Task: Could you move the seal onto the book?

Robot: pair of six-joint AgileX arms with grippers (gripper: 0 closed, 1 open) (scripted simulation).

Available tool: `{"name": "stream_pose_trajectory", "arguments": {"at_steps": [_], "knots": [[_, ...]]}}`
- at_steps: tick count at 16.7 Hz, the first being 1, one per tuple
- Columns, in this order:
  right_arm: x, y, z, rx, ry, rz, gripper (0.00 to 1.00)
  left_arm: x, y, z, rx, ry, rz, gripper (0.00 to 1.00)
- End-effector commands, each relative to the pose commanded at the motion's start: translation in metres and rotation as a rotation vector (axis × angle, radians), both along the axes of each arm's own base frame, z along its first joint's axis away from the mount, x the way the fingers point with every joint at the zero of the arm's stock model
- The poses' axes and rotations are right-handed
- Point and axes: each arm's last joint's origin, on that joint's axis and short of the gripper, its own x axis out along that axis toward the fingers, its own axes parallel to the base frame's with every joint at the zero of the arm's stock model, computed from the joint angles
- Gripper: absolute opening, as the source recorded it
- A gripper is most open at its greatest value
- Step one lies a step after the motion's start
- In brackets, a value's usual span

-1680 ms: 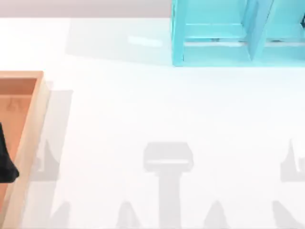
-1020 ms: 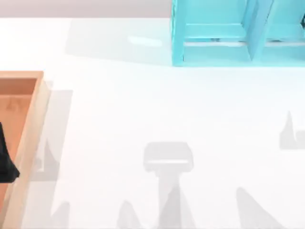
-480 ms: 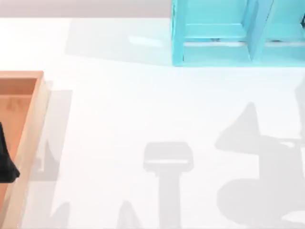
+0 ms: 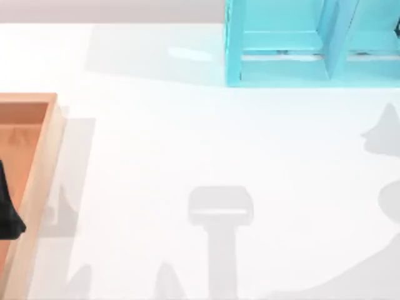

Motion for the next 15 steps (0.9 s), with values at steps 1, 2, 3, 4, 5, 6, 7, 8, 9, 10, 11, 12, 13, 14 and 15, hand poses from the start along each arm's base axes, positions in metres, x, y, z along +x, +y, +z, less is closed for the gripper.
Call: {"name": "stream_pose_trajectory", "arguments": {"at_steps": [1, 2, 3, 4, 5, 6, 7, 8, 9, 10, 11, 12, 13, 14, 15], "knots": [[0.003, -0.004, -0.005, -0.004, -0.008, 0.000, 1.00, 0.000, 0.000, 0.000, 0.000, 0.000, 0.000, 1.00], [0.005, -0.006, -0.008, -0.007, -0.014, 0.000, 1.00, 0.000, 0.000, 0.000, 0.000, 0.000, 0.000, 1.00], [0.005, -0.007, -0.010, -0.008, -0.017, 0.000, 1.00, 0.000, 0.000, 0.000, 0.000, 0.000, 0.000, 1.00], [0.005, -0.007, -0.010, -0.008, -0.017, 0.000, 1.00, 0.000, 0.000, 0.000, 0.000, 0.000, 0.000, 1.00], [0.005, -0.007, -0.010, -0.008, -0.017, 0.000, 1.00, 0.000, 0.000, 0.000, 0.000, 0.000, 0.000, 1.00], [0.005, -0.007, -0.010, -0.008, -0.017, 0.000, 1.00, 0.000, 0.000, 0.000, 0.000, 0.000, 0.000, 1.00], [0.005, -0.005, -0.010, -0.006, -0.013, 0.003, 1.00, 0.000, 0.000, 0.000, 0.000, 0.000, 0.000, 1.00], [0.006, -0.005, -0.010, -0.007, -0.013, 0.003, 1.00, 0.000, 0.000, 0.000, 0.000, 0.000, 0.000, 1.00], [0.009, -0.006, -0.010, -0.007, -0.014, 0.002, 1.00, 0.000, 0.000, 0.000, 0.000, 0.000, 0.000, 1.00], [0.014, -0.007, -0.011, -0.008, -0.014, 0.001, 1.00, 0.000, 0.000, 0.000, 0.000, 0.000, 0.000, 1.00], [0.021, -0.008, -0.012, -0.008, -0.014, 0.000, 1.00, 0.000, 0.000, 0.000, 0.000, 0.000, 0.000, 1.00], [0.030, -0.009, -0.013, -0.008, -0.015, 0.000, 1.00, 0.000, 0.000, 0.000, 0.000, 0.000, 0.000, 1.00], [0.041, -0.010, -0.014, -0.009, -0.016, -0.001, 1.00, 0.000, 0.000, 0.000, 0.000, 0.000, 0.000, 1.00], [0.052, -0.012, -0.016, -0.008, -0.017, -0.001, 1.00, 0.000, 0.000, 0.000, 0.000, 0.000, 0.000, 1.00], [0.063, -0.012, -0.017, -0.008, -0.018, -0.001, 1.00, 0.000, 0.000, 0.000, 0.000, 0.000, 0.000, 1.00]]}}
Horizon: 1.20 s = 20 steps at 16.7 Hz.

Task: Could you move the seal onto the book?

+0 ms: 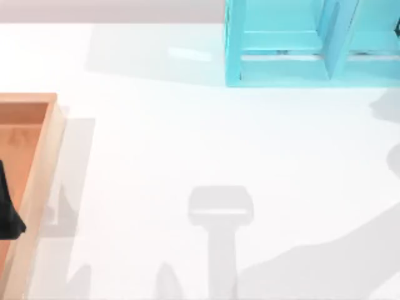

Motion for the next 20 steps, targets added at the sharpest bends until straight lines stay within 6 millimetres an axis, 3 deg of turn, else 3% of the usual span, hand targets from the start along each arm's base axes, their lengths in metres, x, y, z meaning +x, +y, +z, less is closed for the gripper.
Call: {"name": "stream_pose_trajectory", "arguments": {"at_steps": [4, 10, 20], "knots": [[0.035, 0.000, -0.002, 0.000, -0.001, 0.000, 1.00, 0.000, 0.000, 0.000, 0.000, 0.000, 0.000, 1.00], [0.042, 0.001, -0.003, 0.000, 0.001, 0.000, 1.00, 0.000, 0.000, 0.000, 0.000, 0.000, 0.000, 1.00], [0.042, 0.001, -0.003, 0.000, 0.001, 0.000, 0.25, 0.000, 0.000, 0.000, 0.000, 0.000, 0.000, 1.00]]}}
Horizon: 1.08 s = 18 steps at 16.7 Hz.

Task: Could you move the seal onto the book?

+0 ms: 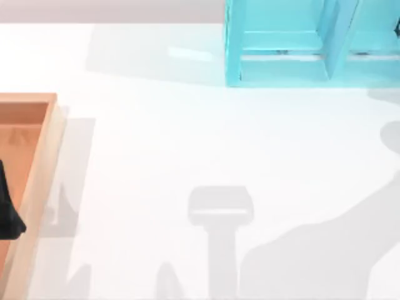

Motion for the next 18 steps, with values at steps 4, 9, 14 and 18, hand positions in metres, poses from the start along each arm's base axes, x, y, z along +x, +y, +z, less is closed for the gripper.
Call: {"name": "stream_pose_trajectory", "arguments": {"at_steps": [4, 9, 14, 18], "knots": [[0.000, 0.000, 0.000, 0.000, 0.000, 0.000, 0.00, 0.000, 0.000, 0.000, 0.000, 0.000, 0.000, 1.00], [0.000, 0.000, 0.000, 0.000, 0.000, 0.000, 0.00, 0.000, 0.000, 0.000, 0.000, 0.000, 0.000, 1.00], [-0.002, -0.003, 0.004, 0.002, 0.000, -0.005, 0.00, 0.000, 0.000, 0.000, 0.000, 0.000, 0.000, 1.00], [-0.023, -0.011, 0.044, 0.013, 0.011, 0.001, 0.00, 0.000, 0.000, 0.000, 0.000, 0.000, 0.000, 1.00]]}}
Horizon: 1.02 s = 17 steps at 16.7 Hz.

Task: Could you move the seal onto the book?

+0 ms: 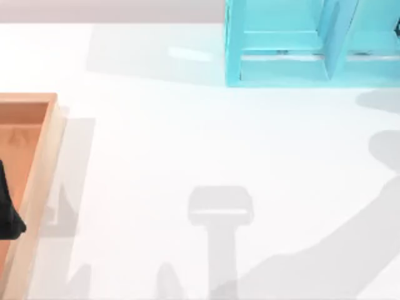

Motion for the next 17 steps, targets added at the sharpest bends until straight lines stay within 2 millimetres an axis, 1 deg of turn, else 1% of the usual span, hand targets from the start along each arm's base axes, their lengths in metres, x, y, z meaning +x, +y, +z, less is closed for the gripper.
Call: {"name": "stream_pose_trajectory", "arguments": {"at_steps": [1, 3, 6, 8, 10, 12, 14, 17], "knots": [[-0.009, -0.002, 0.016, 0.002, 0.000, 0.002, 0.00, 0.000, 0.000, 0.000, 0.000, 0.000, 0.000, 1.00], [-0.034, -0.005, 0.055, -0.001, -0.007, 0.005, 0.00, 0.000, 0.000, 0.000, 0.000, 0.000, 0.000, 1.00], [-0.083, -0.003, 0.110, -0.013, -0.027, 0.004, 0.00, 0.000, 0.000, 0.000, 0.000, 0.000, 0.000, 1.00], [-0.117, 0.001, 0.136, -0.020, -0.034, 0.002, 0.00, 0.000, 0.000, 0.000, 0.000, 0.000, 0.000, 1.00], [-0.146, 0.005, 0.150, -0.021, -0.030, -0.002, 0.00, 0.000, 0.000, 0.000, 0.000, 0.000, 0.000, 1.00], [-0.167, 0.009, 0.155, -0.017, -0.020, -0.005, 0.00, 0.000, 0.000, 0.000, 0.000, 0.000, 0.000, 1.00], [-0.177, 0.011, 0.157, -0.013, -0.013, -0.006, 0.00, 0.000, 0.000, 0.000, 0.000, 0.000, 0.000, 1.00], [-0.178, 0.011, 0.157, -0.012, -0.012, -0.006, 0.00, 0.000, 0.000, 0.000, 0.000, 0.000, 0.000, 1.00]]}}
